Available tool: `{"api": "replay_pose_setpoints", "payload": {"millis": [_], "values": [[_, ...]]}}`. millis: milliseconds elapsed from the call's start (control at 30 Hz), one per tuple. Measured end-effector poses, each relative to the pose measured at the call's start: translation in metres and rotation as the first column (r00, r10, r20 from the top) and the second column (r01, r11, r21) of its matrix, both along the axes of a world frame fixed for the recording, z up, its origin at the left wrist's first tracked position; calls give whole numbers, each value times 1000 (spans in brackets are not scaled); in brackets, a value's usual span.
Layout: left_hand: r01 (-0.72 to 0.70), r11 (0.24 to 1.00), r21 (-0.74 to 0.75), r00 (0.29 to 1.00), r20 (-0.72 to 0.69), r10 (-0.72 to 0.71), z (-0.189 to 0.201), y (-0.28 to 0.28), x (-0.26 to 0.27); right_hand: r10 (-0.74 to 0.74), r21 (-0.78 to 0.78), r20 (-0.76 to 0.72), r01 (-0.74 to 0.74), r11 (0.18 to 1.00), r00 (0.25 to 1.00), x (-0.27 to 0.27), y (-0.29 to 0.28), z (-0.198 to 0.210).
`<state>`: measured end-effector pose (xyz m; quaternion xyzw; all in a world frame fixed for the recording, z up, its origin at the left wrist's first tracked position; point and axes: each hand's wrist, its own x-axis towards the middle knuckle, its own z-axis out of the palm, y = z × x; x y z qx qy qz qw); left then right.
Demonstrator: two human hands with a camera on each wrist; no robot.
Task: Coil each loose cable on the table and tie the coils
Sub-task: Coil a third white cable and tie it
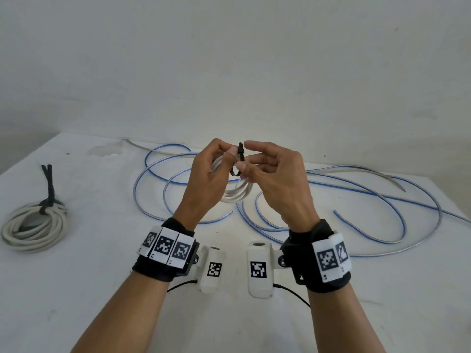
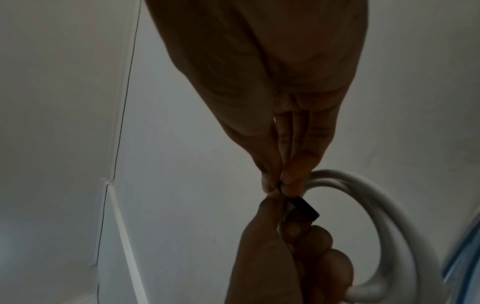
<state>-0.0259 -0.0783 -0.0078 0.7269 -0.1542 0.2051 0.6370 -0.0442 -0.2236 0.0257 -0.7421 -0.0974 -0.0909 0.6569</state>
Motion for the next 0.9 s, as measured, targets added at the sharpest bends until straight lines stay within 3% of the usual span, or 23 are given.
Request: {"api": "replay_pose_setpoints", "payload": {"millis": [67,267,400,500,633,767,900], "values": [[18,1000,0,1000,-11,-18,3,-1,-2,-20,9,32,20,1000,999,-1,-2,1],[122,990,75,992,35,-125,6,-15,-13,-280,8,167,283,959,945,7,-18,4],[129,991,29,992,-3,-129,10,-21,-16,-132,-84,63,137,987,989,9,-29,3],[126,992,-2,992,-30,-126,12,-18,-15,-40,-54,28,41,998,999,8,-31,5],[117,993,13,992,-53,-116,14,-16,-18,-22,-11,47,22,1000,999,7,-25,4],[149,989,25,987,-71,-146,10,-17,-17,-137,11,89,137,991,986,13,-20,-3],[253,964,81,962,-126,-241,15,-23,-24,-331,152,126,311,938,935,20,-33,-3]]}}
